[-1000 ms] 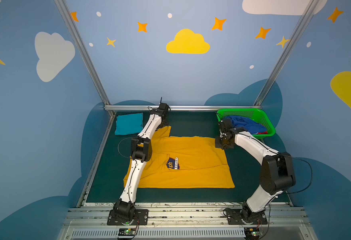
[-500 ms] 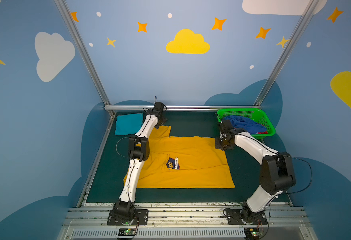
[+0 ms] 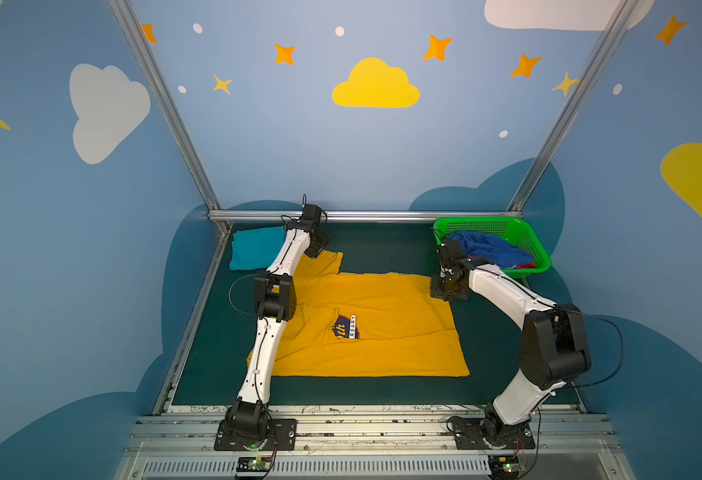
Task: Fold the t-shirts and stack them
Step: 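Pinch the shirt's far corners with both grippers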
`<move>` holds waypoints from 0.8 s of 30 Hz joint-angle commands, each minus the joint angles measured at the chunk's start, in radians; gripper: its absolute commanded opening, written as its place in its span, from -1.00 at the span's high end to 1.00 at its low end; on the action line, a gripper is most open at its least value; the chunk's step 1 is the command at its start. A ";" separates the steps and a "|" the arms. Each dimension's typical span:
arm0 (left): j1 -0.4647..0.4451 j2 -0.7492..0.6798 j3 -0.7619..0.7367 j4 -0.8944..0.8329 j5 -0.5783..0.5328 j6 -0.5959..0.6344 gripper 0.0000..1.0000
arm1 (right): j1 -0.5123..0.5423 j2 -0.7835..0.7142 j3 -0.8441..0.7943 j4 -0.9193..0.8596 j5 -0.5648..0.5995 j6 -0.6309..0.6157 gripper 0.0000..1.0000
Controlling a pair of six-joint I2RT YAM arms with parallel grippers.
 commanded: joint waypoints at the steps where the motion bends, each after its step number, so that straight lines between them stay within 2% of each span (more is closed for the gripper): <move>1: 0.005 0.065 -0.023 -0.196 0.001 0.034 0.53 | 0.008 0.023 0.008 -0.025 0.016 0.008 0.93; 4: 0.014 0.066 -0.017 -0.223 -0.002 0.040 0.88 | 0.010 0.018 0.006 -0.028 0.026 0.011 0.92; 5: 0.016 0.065 -0.013 -0.242 -0.012 0.039 0.93 | 0.010 0.014 0.004 -0.029 0.031 0.011 0.92; 9: 0.017 0.043 -0.021 -0.292 -0.060 0.052 0.93 | 0.010 0.004 -0.001 -0.025 0.038 0.011 0.91; 12: 0.025 -0.017 -0.055 -0.261 -0.021 0.069 0.93 | 0.011 0.012 0.002 -0.022 0.026 0.013 0.91; 14: 0.029 -0.075 -0.084 -0.202 0.006 0.084 0.70 | 0.013 0.022 0.002 -0.023 0.019 0.014 0.90; 17: 0.049 -0.145 -0.100 -0.113 0.070 0.089 0.14 | 0.017 0.033 -0.001 -0.025 0.018 0.014 0.91; 19: 0.067 -0.177 -0.098 -0.083 0.079 0.090 -0.07 | 0.019 0.037 -0.004 -0.028 0.018 0.012 0.91; 21: 0.088 -0.192 -0.096 -0.075 0.061 0.095 -0.16 | 0.018 0.039 -0.004 -0.028 0.017 0.013 0.91; 24: 0.123 -0.181 -0.088 -0.087 0.040 0.098 -0.18 | 0.019 0.040 0.005 -0.032 0.017 0.011 0.90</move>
